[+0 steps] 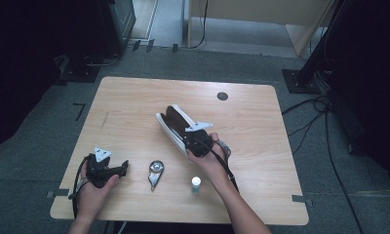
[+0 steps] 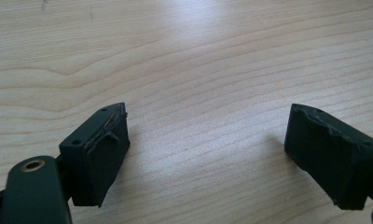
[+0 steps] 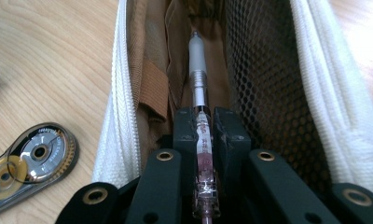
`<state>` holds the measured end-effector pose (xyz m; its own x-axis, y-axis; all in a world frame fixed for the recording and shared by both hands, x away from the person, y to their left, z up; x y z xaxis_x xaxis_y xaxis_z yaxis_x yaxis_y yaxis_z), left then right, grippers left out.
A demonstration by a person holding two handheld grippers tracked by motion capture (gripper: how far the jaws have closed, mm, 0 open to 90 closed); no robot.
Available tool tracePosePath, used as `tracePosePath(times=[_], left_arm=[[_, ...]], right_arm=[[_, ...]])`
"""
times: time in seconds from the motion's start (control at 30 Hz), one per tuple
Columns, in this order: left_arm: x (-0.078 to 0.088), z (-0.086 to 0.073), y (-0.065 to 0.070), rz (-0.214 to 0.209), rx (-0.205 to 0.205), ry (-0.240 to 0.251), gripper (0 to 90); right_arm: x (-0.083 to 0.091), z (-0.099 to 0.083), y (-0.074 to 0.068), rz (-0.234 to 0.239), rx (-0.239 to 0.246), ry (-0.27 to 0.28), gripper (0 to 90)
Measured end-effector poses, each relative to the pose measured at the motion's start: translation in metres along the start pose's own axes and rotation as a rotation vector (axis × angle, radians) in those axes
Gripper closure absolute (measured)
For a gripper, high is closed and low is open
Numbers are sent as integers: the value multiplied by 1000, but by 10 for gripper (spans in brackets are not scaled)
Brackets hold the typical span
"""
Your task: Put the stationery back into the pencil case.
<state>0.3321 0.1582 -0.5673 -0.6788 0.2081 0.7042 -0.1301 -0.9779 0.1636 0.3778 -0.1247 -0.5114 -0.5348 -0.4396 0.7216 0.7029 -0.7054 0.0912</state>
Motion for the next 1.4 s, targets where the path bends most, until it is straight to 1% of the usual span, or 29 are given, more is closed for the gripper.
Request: tracePosePath(times=[0.23, 0.37, 0.47, 0.63, 0.77, 0.9, 1.03, 1.23, 1.4], left_arm=[[0, 0, 0, 0, 0, 0, 139], [0, 0, 0, 0, 0, 0, 139], [0, 0, 0, 0, 0, 0, 139], [0, 0, 0, 0, -1, 0, 139], [0, 0, 0, 0, 1, 1, 139], [0, 0, 0, 0, 0, 1, 139], [0, 0, 0, 1, 0, 1, 139], [0, 0, 0, 1, -1, 0, 139], [0, 0, 0, 0, 1, 0, 139]], right_arm=[[-2, -2, 2, 28, -31, -21, 795], [-1, -3, 3, 27, -30, -25, 798], [1, -2, 4, 19, -30, -11, 777], [12, 4, 6, -7, -20, 57, 760], [23, 10, 8, -14, -24, 110, 757], [33, 14, 9, -10, -20, 153, 744], [47, 19, 11, -27, -28, 212, 727], [68, 20, 10, -14, -19, 254, 708], [86, 15, 6, -4, -9, 275, 702]])
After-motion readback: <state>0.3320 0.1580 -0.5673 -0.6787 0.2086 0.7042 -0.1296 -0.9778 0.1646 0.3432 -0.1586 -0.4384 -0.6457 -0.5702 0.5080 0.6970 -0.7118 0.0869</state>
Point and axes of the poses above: each handheld gripper's, and its own axes: x roughly backward along the jaws, z roughly out of its top, y roughly to its right, the point moved 7 cm from there along -x, roughly forward along the jaws, and after that the axes turned 14 degrees about x, right-handed, at the moved point
